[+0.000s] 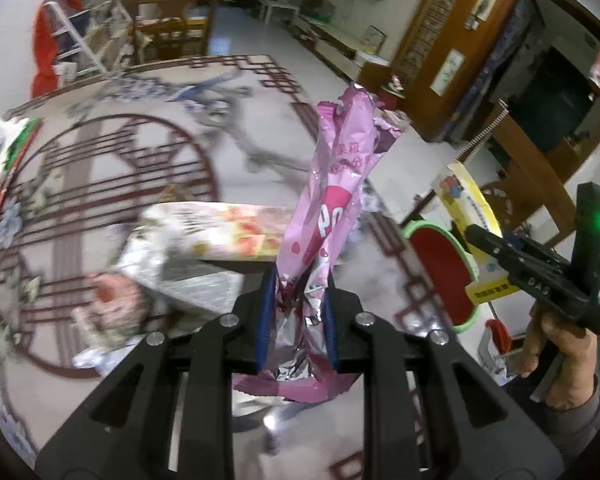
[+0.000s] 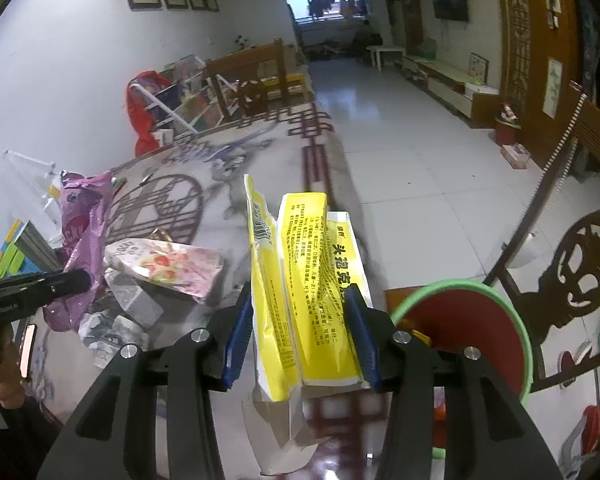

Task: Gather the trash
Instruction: 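Carry the pink wrapper and yellow package over the red bin with both tools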

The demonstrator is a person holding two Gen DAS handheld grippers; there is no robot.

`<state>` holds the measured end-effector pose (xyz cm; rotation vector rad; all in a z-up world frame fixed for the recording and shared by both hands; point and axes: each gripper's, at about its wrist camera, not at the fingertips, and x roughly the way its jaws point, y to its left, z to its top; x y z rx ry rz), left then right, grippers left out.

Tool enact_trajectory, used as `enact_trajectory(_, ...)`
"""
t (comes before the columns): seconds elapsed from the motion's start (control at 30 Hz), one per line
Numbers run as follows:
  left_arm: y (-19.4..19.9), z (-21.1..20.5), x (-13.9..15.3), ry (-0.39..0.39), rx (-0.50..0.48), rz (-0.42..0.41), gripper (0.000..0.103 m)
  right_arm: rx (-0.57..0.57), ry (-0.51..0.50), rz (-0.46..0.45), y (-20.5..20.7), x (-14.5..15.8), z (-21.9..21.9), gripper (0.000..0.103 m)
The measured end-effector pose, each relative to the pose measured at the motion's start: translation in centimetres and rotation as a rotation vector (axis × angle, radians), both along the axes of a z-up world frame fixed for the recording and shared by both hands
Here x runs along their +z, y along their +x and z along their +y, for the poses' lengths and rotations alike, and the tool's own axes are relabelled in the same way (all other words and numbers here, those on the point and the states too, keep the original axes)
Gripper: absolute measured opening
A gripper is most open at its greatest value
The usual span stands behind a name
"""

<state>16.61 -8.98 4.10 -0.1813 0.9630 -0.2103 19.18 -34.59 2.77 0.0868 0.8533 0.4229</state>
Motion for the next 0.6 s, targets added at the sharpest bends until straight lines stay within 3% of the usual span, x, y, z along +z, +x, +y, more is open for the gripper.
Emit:
enact_trajectory(0.4, 3.3, -10.0, -0.8, -0.034, -0.181, 0.017, 0.021, -0.151, 0.039, 0.036, 0.8, -0.5, -8.5, 0.044)
enact_trajectory(0.6, 5.0, -13.8, -2.4, -0.076, -0.234, 0.066, 0.021, -0.241, 0.059, 0.070, 0.9, -1.0, -12.7, 0.044)
